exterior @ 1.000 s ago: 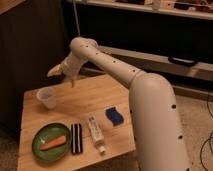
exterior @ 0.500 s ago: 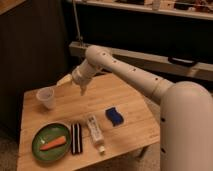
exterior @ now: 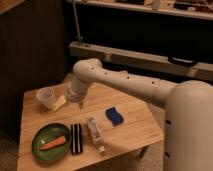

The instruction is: Pick up the ceramic bowl

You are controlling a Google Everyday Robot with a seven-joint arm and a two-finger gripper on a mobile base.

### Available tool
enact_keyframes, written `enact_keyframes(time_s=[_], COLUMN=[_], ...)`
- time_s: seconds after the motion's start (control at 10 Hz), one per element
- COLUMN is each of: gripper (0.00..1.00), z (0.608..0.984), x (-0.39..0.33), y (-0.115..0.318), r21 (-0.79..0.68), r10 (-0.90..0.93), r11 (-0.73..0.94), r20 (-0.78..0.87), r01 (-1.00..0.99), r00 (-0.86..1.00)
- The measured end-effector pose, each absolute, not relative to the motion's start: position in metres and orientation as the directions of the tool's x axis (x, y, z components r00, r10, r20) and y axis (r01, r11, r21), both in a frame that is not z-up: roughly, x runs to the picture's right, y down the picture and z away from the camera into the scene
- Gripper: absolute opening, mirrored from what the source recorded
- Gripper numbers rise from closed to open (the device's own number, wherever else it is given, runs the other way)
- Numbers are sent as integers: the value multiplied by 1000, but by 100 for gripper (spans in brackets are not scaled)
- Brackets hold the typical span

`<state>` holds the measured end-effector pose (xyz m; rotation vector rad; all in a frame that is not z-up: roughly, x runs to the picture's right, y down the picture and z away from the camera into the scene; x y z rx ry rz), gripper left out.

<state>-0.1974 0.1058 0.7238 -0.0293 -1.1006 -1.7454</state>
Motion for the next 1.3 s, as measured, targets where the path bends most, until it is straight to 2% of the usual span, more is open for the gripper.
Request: enact_keyframes(time_s=[0.4, 0.9, 1.3], gripper=[80, 80, 80], z=[730, 776, 776], x=[-205, -231, -245], y=[110, 158, 171], r21=[674, 771, 825], r10=[-720, -674, -666], r11=[-58, -64, -98], r20=[482, 435, 361], r01=[736, 634, 556], r00=[-498, -597, -653])
